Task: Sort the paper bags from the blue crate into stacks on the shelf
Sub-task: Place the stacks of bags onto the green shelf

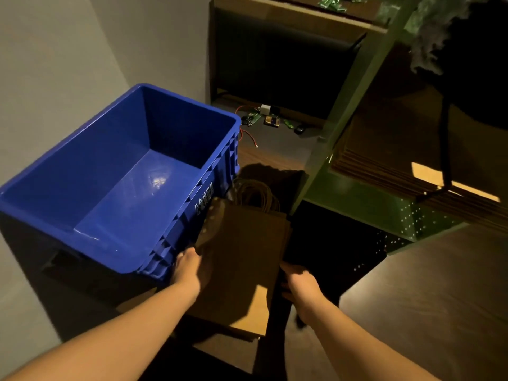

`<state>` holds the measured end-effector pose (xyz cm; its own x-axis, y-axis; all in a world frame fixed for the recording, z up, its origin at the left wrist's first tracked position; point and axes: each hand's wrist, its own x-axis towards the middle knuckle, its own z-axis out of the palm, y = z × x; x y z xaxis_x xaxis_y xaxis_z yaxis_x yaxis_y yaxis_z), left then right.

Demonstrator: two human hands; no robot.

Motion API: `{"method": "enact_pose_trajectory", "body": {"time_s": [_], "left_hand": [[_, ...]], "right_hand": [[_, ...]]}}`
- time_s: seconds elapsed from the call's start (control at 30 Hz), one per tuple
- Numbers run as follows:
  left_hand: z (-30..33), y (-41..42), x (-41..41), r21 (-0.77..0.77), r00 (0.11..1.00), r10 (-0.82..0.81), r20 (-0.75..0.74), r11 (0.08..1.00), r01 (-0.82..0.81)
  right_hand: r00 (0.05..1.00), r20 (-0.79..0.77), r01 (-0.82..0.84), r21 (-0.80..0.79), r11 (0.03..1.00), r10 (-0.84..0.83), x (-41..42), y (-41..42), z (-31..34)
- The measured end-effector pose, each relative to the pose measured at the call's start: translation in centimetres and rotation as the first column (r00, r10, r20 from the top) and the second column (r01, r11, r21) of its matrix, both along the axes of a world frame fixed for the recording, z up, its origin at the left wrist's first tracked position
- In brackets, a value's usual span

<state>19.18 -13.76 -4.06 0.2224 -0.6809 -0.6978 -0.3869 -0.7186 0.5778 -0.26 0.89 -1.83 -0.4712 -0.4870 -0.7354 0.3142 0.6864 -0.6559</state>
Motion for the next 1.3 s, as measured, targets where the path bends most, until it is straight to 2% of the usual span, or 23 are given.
{"method": "enact_pose_trajectory", "body": {"time_s": [0.1, 0.33, 0.47, 0.53, 0.63, 0.73, 0.8, 0.87, 0.9, 1.0, 1.1, 1.2, 1.3], "left_hand": [[0.2, 0.1, 0.1, 0.037, 0.999, 0.007, -0.05, 0.999, -0.006], [-0.5, 0.0, 0.3, 0.019, 0.998, -0.059, -0.02, 0.998, 0.059], [-0.9, 0.6, 0.6, 0.072, 0.995, -0.1, -0.03, 0.992, 0.102], [-1.3, 1.3, 0.7, 0.07, 0.963, -0.267, 0.038, 0.962, 0.264], [-0.6, 2.7, -0.1, -0.015, 0.859, -0.466, 0.211, 0.877, 0.479], [-0.5, 4.1, -0.6, 0.045, 0.79, -0.527, 0.313, 0.839, 0.542], [-0.4, 5.0, -0.6, 0.103, 0.79, -0.526, 0.315, 0.846, 0.523], [-0.3, 5.9, -0.8, 0.075, 0.753, -0.56, 0.346, 0.816, 0.572], [-0.2, 6.4, -0.8, 0.014, 0.752, -0.555, 0.356, 0.808, 0.589], [0.0, 7.5, -0.9, -0.085, 0.815, -0.497, 0.298, 0.837, 0.541], [-0.2, 8.2, -1.1, 0.003, 0.865, -0.46, 0.198, 0.883, 0.469], [1.3, 9.2, -2.5, -0.064, 0.979, -0.193, -0.073, 0.98, 0.188], [2.8, 10.9, -4.2, -0.024, 0.936, 0.055, -0.347, 0.997, -0.067]], "right_hand": [[0.995, 0.08, 0.066, -0.034, 0.997, -0.063, 0.7, -1.2, -0.3], [0.963, 0.196, 0.187, 0.009, 0.982, -0.185, 1.1, -1.9, -2.9], [0.988, 0.101, 0.114, 0.036, 0.993, -0.117, 1.7, -1.5, -4.3], [0.997, 0.066, 0.033, 0.057, 0.998, -0.037, 2.2, -1.6, -3.0], [0.998, 0.007, 0.064, 0.041, 0.997, -0.064, 2.3, -1.5, -2.4], [0.997, -0.021, 0.071, 0.029, 0.997, -0.07, 2.5, -0.8, -2.7], [0.999, -0.035, 0.039, 0.059, 0.998, -0.037, 2.5, -0.2, -3.2], [0.998, -0.07, 0.0, 0.092, 0.996, 0.007, 2.0, 0.7, -3.1], [0.996, -0.083, -0.006, 0.089, 0.996, 0.013, 1.6, 1.2, -3.3], [0.982, -0.178, -0.048, 0.049, 0.998, 0.056, 0.8, 2.7, -2.4], [0.962, -0.242, -0.146, -0.07, 0.987, 0.125, -0.3, 4.1, -0.5], [0.948, -0.245, -0.24, -0.121, 0.963, 0.205, -1.9, 6.1, 1.2], [0.953, -0.226, -0.241, -0.149, 0.959, 0.204, -4.0, 8.6, 2.4]]}}
